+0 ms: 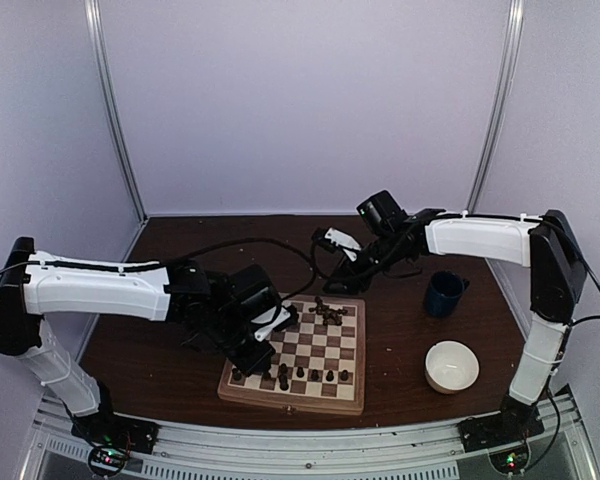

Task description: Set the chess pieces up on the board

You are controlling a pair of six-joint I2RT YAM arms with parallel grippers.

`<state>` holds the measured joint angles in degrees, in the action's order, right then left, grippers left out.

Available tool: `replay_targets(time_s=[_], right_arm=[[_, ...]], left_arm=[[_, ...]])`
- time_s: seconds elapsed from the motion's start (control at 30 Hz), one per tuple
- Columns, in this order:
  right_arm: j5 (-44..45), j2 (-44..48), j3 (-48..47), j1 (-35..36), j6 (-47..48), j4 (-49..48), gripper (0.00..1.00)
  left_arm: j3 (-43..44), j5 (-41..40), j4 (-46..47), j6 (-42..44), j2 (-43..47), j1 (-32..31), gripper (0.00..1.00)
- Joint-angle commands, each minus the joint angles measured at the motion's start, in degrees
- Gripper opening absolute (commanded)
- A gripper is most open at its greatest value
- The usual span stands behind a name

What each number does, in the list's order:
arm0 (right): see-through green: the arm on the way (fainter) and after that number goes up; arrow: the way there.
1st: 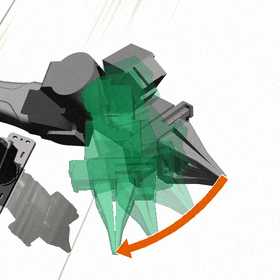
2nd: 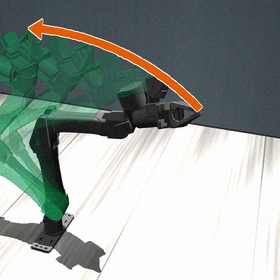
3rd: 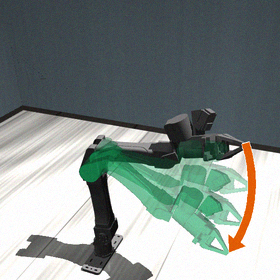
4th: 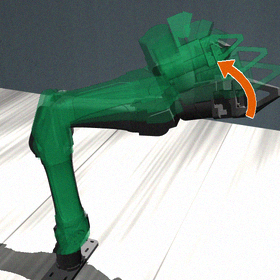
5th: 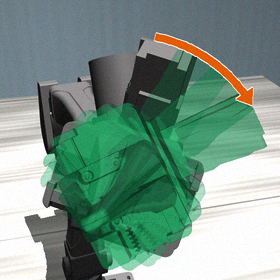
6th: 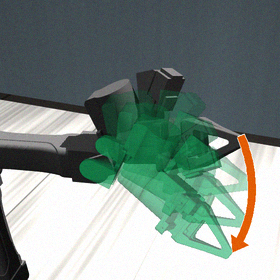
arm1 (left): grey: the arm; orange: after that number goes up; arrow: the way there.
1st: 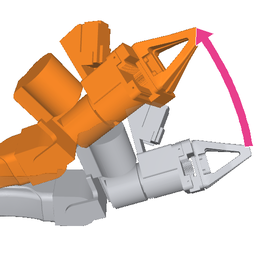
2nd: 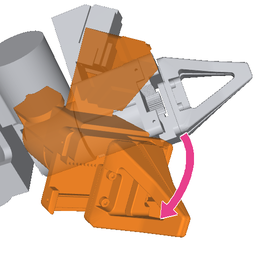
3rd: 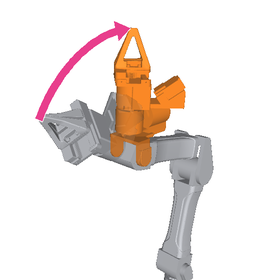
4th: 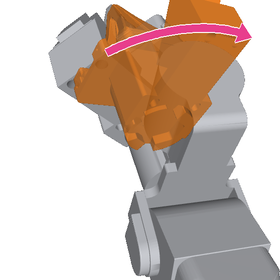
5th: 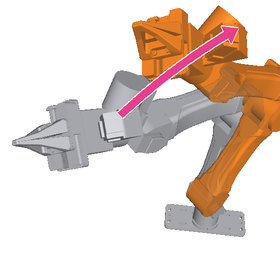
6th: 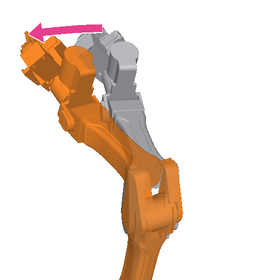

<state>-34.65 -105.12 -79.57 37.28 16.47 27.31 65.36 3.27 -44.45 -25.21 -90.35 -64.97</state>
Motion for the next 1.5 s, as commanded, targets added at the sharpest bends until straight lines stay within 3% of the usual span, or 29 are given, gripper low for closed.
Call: replay_targets(time_s=[0.0, 1.2, 1.27, 1.47], right_arm=[[0.7, 0.8, -1.1, -1.2, -0.5, -0.1, 0.43], [0.1, 0.1, -1.1, -2.0, -1.0, -0.2, 0.44], [0.0, 0.0, -1.2, -2.0, -0.9, -0.2, 0.44], [-0.1, 0.3, -1.1, -2.0, -0.9, -0.2, 0.44]], left_arm=[[-1.6, -4.7, 4.9, -2.6, 0.2, -2.2, 0.0], [-2.3, -3.9, 5.1, -3.4, -3.3, -2.3, 0.04], [-2.2, -3.8, 4.9, -3.4, -3.2, -2.3, 0.07], [-1.8, -3.6, 4.2, -3.1, -2.6, -2.3, 0.26]])
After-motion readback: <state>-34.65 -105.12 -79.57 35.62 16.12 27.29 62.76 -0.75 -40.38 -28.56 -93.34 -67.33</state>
